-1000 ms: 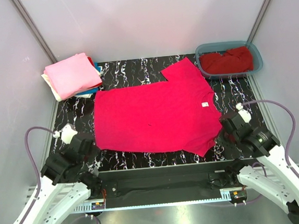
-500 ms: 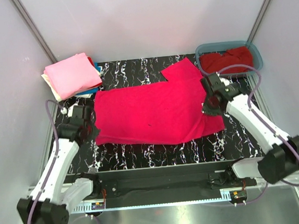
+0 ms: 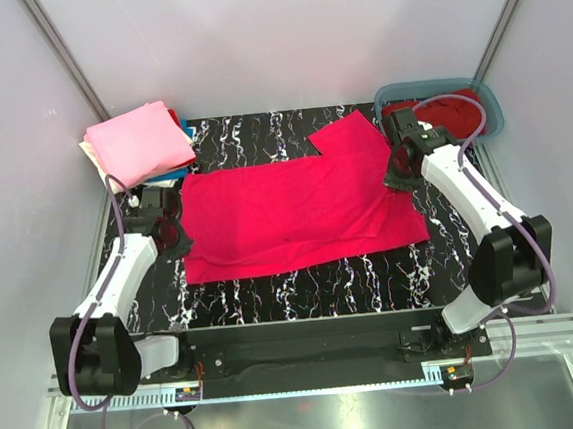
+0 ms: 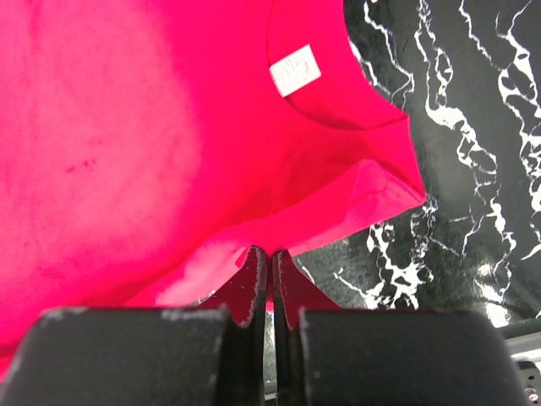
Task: Fold and stack the t-shirts
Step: Fold the tshirt
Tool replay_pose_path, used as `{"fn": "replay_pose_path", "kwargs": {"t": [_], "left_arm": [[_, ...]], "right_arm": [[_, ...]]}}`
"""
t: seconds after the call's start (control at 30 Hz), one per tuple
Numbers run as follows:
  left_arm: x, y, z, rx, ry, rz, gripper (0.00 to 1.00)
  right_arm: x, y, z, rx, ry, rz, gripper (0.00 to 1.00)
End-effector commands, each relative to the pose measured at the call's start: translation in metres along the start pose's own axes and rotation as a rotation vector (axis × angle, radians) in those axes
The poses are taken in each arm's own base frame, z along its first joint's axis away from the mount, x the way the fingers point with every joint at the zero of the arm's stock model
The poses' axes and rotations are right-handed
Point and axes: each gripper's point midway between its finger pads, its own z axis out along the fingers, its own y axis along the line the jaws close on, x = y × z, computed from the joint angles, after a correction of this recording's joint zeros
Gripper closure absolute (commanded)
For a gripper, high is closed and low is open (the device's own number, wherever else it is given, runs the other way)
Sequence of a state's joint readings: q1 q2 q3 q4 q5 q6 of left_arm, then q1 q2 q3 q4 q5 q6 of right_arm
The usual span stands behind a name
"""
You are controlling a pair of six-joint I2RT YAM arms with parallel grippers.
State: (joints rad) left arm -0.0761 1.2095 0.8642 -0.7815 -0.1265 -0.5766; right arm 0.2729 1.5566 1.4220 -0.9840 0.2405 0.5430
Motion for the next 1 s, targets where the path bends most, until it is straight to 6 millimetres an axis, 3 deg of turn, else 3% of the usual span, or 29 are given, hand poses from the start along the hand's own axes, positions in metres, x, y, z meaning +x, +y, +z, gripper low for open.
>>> {"fn": "replay_pose_path", "kwargs": {"t": [0.0,0.53,0.97], "left_arm": [[-0.024,-0.011,0.001,0.050,-0.051,0.020,1.00],[-0.037,-0.009,0.022,-0.005,-0.019,0.029,1.00],[-0.044,-0.007,0.033,-0.013,-0.003,0.005,1.00]], "right_arm": [[-0.023,0.006,0.001,-0.018,-0.042,-0.011,1.00],[-0.036,0.007,0.045,0.013,0.021,0.025,1.00],[-0.032,-0.011,0.094,0.094,0.091,0.061,1.00]]}}
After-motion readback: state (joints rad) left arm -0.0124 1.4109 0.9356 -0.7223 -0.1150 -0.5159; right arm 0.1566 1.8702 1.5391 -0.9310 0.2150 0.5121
